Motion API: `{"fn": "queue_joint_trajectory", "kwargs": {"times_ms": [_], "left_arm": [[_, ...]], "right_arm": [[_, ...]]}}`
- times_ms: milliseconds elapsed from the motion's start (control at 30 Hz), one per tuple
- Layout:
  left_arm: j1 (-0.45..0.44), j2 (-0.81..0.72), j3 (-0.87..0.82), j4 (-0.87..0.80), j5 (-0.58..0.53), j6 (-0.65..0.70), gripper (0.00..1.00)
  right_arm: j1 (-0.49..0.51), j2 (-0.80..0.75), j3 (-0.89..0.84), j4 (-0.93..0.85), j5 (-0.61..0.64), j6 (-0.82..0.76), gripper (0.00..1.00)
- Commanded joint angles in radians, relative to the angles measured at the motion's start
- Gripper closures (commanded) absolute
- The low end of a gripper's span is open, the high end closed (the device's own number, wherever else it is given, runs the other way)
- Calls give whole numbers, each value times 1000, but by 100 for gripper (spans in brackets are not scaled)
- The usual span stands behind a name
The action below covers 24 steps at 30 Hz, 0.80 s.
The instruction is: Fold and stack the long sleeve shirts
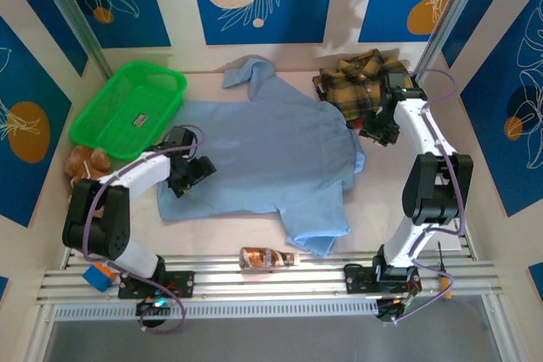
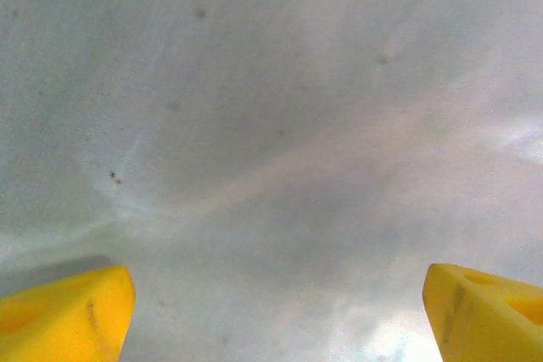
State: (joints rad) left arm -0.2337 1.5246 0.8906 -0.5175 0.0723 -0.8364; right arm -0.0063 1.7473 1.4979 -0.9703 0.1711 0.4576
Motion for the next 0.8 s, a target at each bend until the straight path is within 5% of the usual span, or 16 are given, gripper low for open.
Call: {"fn": "queue_joint_trajectory", "kwargs": {"times_ms": [0, 300, 767], "left_arm": [[6, -42, 80, -33, 27, -4, 11], [7, 123, 147, 3, 15, 26, 11], [87, 380, 293, 0, -40, 107, 12]], "right_arm": [[74, 51, 1, -28, -163, 51, 67], [143, 220, -38, 72, -194, 161, 73], [131, 434, 146, 111, -180, 329, 71]]}}
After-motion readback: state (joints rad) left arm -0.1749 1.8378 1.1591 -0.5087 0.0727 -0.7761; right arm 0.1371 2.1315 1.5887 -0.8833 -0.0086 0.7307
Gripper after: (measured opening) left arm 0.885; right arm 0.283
